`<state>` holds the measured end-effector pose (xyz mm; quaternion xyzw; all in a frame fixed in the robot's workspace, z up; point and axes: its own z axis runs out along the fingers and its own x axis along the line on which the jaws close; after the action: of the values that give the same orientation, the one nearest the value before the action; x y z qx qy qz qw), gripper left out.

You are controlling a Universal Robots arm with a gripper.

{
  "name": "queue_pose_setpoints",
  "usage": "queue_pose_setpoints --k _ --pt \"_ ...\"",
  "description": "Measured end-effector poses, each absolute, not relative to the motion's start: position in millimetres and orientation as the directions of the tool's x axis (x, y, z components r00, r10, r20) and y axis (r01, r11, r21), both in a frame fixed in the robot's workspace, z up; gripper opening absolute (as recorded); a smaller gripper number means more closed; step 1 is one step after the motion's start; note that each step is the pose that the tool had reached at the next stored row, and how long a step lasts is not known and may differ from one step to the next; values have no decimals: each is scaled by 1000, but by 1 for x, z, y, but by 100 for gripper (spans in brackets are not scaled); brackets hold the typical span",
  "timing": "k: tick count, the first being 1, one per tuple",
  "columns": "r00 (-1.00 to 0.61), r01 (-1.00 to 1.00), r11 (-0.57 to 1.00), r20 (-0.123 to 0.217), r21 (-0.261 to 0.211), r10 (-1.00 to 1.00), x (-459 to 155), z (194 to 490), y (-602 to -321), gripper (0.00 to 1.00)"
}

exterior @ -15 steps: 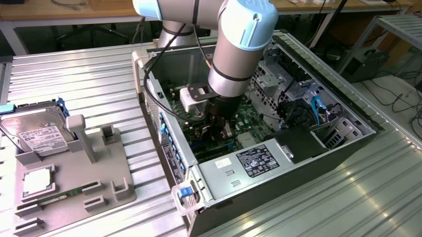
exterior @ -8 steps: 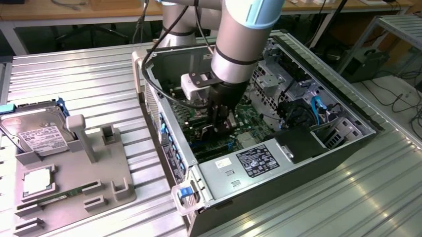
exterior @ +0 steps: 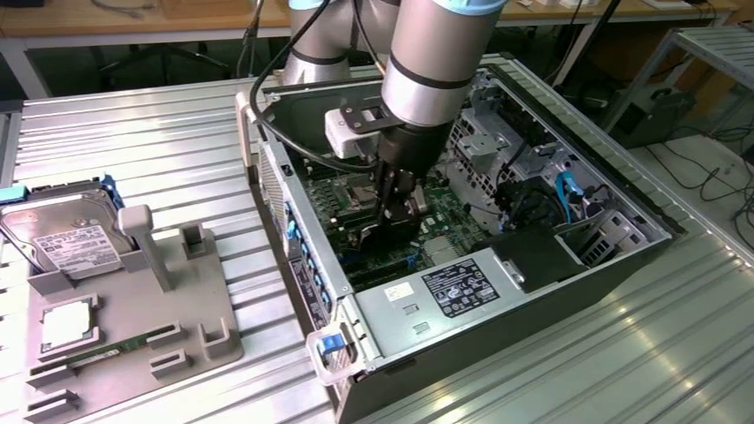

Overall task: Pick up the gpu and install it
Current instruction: 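Insert the gpu into the slot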

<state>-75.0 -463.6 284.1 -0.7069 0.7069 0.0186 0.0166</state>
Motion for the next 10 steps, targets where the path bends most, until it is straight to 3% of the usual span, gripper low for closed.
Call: queue_pose_setpoints --k 2,10 --pt "0 -1000 0 -50 3 -999 -75 284 -464 11" --pt "0 -1000 0 -50 3 -999 -75 285 -464 11"
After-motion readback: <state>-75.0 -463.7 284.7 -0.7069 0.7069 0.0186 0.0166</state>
